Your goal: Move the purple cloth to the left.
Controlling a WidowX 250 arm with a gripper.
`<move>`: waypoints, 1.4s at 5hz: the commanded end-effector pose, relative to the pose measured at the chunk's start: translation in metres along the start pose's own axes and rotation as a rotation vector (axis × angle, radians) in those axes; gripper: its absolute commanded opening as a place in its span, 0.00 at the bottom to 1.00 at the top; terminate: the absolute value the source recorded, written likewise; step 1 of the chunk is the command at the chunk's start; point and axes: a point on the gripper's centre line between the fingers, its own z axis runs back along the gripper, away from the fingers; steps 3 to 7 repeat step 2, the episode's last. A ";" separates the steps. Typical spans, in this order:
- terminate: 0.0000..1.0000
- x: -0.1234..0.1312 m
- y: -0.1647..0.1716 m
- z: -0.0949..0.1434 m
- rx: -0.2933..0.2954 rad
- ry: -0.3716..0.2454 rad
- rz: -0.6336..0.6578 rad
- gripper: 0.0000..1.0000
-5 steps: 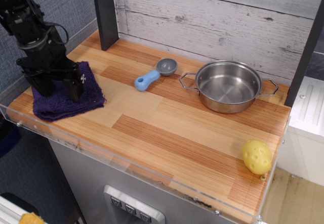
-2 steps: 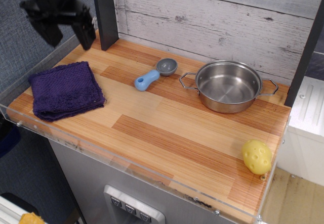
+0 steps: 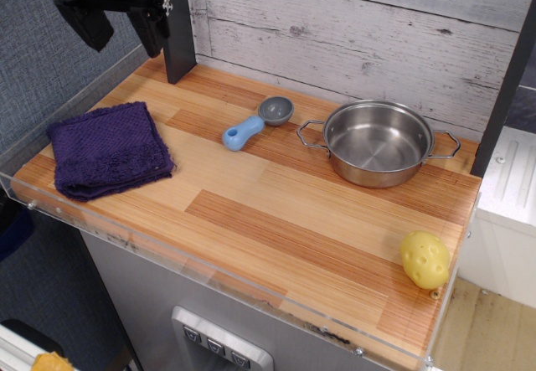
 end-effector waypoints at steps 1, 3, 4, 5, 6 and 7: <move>0.00 0.001 0.002 0.018 0.021 -0.050 -0.007 1.00; 1.00 0.001 0.002 0.018 0.021 -0.050 -0.007 1.00; 1.00 0.001 0.002 0.018 0.021 -0.050 -0.007 1.00; 1.00 0.001 0.002 0.018 0.021 -0.050 -0.007 1.00; 1.00 0.001 0.002 0.018 0.021 -0.050 -0.007 1.00; 1.00 0.001 0.002 0.018 0.021 -0.050 -0.007 1.00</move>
